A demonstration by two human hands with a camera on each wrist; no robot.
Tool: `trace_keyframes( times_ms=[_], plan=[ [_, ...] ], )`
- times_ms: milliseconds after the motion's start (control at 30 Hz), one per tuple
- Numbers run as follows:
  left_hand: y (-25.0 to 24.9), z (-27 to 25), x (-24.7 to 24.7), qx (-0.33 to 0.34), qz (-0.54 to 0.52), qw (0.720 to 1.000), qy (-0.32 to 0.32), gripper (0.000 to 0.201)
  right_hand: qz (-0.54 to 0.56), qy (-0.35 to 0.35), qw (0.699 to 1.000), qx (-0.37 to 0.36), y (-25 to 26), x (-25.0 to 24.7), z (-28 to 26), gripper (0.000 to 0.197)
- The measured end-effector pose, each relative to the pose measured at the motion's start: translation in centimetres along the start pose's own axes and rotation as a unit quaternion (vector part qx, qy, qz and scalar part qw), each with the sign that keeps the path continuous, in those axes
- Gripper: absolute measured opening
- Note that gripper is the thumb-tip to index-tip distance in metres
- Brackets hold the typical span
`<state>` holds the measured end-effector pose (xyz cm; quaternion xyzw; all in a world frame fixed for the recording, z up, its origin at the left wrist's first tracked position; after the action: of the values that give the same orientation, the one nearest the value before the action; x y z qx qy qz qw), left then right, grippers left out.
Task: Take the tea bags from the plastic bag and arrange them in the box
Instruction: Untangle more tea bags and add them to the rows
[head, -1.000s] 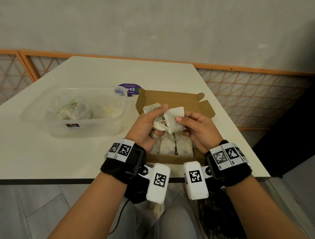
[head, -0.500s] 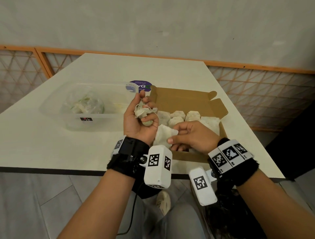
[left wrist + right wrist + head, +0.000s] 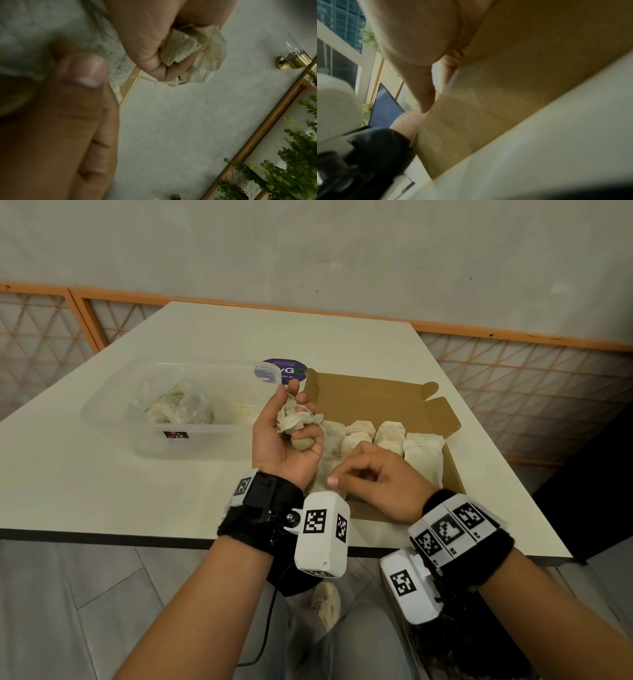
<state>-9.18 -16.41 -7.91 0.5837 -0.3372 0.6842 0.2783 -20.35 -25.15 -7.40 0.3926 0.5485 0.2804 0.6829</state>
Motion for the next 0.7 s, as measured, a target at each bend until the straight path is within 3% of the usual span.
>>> trace_keyframes(
  times_ms=[67, 133, 267, 367, 433, 500, 600, 700],
  plan=[
    [0.1, 0.0, 0.2, 0.004, 0.022, 1.0, -0.016, 0.017, -0.035, 0.028, 0.999, -0.006, 0.0, 0.4, -0.1, 0.014],
    [0.2, 0.0, 0.4, 0.001, 0.046, 0.998, -0.033, 0.019, -0.023, 0.002, 0.999, -0.028, 0.3, 0.0, -0.1, 0.014],
    [0.9, 0.0, 0.9, -0.027, 0.13, 0.988, -0.075, 0.02, 0.129, -0.108, 0.985, -0.047, 0.8, -1.7, -0.2, 0.019],
    [1.8, 0.1, 1.0, -0.034, 0.25, 0.964, -0.087, 0.028, 0.237, -0.097, 0.966, -0.032, 0.5, -1.8, 0.0, 0.037],
    [2.4, 0.1, 0.9, -0.052, 0.312, 0.945, -0.086, 0.032, 0.251, -0.075, 0.964, -0.036, 0.1, -1.6, 0.3, 0.048],
    [2.9, 0.1, 0.7, -0.075, 0.344, 0.932, -0.087, 0.038, 0.237, -0.075, 0.968, -0.04, -0.2, -1.5, 0.4, 0.042],
    [3.1, 0.2, 0.6, -0.085, 0.373, 0.919, -0.094, 0.037, 0.214, -0.128, 0.968, -0.025, -0.4, -1.9, 0.3, 0.01],
    [3.2, 0.2, 0.8, -0.092, 0.394, 0.911, -0.077, 0.033, 0.296, -0.168, 0.94, 0.01, -0.8, -2.5, 0.3, 0.004]
  ],
)
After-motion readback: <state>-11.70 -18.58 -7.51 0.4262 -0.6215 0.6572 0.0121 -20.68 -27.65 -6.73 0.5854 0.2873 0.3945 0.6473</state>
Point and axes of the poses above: each hand's wrist, its own z-axis towards the middle knuckle, its own x-axis out of the palm, y = z × x, the point moved 3 cm from there along z, towards the middle knuckle, and after that the axes turned 1 degree about y, right-handed, at the moved point
